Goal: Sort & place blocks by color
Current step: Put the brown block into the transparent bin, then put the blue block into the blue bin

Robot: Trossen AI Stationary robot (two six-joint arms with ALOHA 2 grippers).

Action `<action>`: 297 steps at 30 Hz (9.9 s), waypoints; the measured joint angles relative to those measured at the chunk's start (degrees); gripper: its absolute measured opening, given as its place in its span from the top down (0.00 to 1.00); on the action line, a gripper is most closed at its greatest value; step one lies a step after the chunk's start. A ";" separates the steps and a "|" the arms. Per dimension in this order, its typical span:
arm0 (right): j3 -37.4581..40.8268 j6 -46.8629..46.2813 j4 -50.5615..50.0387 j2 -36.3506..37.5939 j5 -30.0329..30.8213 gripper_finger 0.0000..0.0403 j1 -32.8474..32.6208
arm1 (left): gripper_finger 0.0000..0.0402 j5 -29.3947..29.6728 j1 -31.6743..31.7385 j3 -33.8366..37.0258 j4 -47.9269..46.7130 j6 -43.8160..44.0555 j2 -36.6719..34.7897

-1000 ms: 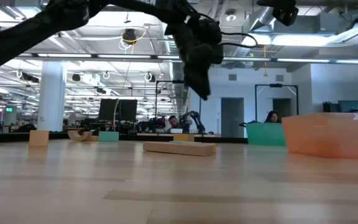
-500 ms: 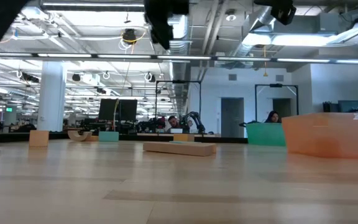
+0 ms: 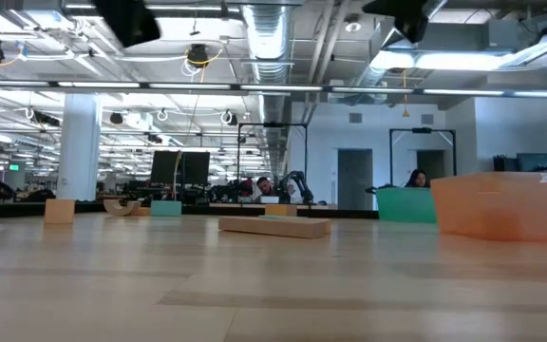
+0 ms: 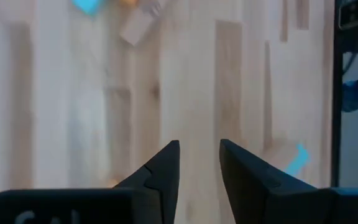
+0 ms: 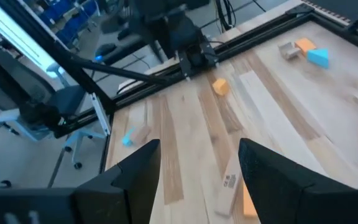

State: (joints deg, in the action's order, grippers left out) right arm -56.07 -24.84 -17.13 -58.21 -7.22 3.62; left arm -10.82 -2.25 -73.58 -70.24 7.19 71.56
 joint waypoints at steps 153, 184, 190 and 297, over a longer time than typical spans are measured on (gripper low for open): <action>-3.02 -2.27 -19.08 12.17 -3.45 0.41 -23.52 | 0.21 12.18 -15.23 -58.66 32.41 4.25 70.79; -2.99 -10.56 -11.94 0.44 23.02 0.41 -16.62 | 0.57 14.06 27.54 13.72 35.24 -18.83 4.22; -2.99 -12.33 -12.68 -5.18 21.57 0.41 -13.68 | 0.57 13.21 41.26 15.38 36.93 -18.51 8.29; -2.97 7.81 -16.30 3.32 -1.26 0.41 4.68 | 0.75 -6.80 25.48 -15.62 59.26 9.82 42.74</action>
State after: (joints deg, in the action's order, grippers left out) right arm -59.05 -17.03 -33.43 -54.89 -8.48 8.29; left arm -17.62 23.23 -89.20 -10.98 17.01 114.30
